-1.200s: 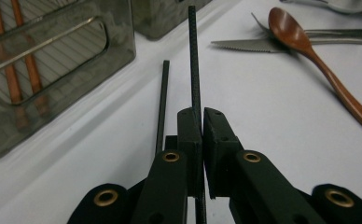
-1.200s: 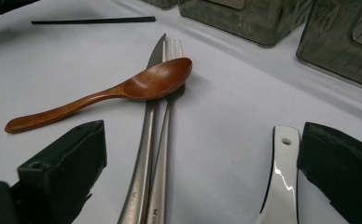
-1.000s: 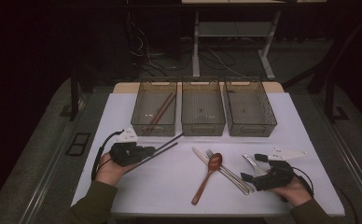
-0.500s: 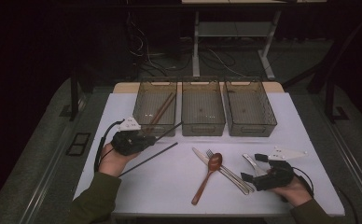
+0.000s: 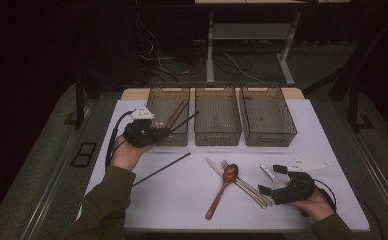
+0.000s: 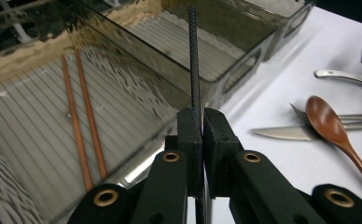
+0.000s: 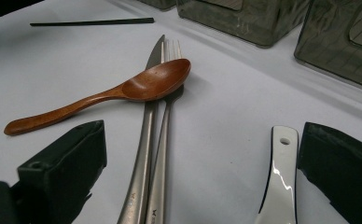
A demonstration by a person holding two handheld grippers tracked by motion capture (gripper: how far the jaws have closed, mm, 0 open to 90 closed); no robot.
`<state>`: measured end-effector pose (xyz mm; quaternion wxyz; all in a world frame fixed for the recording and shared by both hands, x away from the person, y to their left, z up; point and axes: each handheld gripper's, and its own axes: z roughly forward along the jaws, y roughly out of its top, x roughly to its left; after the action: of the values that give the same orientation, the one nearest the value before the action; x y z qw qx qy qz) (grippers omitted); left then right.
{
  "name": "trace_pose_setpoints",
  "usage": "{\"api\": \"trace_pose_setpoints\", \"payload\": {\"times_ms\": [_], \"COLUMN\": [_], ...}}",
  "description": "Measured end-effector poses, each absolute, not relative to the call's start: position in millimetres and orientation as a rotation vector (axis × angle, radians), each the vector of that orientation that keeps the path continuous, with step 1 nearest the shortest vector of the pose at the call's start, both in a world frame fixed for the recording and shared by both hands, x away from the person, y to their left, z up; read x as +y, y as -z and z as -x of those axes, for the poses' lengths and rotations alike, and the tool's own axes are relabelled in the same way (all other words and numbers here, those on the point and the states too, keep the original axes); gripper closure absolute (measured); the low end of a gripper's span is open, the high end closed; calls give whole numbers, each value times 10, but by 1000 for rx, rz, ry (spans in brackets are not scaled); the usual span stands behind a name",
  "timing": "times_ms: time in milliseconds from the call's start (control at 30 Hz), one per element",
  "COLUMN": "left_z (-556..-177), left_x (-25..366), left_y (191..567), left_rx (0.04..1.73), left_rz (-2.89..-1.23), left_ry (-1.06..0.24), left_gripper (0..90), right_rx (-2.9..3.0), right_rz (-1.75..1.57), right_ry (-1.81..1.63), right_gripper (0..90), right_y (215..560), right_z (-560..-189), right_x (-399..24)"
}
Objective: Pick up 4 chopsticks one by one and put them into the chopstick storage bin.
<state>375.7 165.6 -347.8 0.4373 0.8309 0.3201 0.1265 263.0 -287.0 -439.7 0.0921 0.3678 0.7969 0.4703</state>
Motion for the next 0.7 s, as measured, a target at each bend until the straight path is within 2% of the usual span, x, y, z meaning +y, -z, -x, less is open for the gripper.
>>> {"api": "trace_pose_setpoints", "payload": {"times_ms": [700], "left_z": [-4373], "left_x": [1625], "left_y": [3487], "left_rx": [951], "left_rz": [-2004], "left_ry": [-389], "left_gripper": [854], "right_rx": [2362], "right_rz": [-1089], "right_ry": [-1401], "right_gripper": [11], "right_y": [4396], "right_z": [-2633], "right_x": [-2875]}}
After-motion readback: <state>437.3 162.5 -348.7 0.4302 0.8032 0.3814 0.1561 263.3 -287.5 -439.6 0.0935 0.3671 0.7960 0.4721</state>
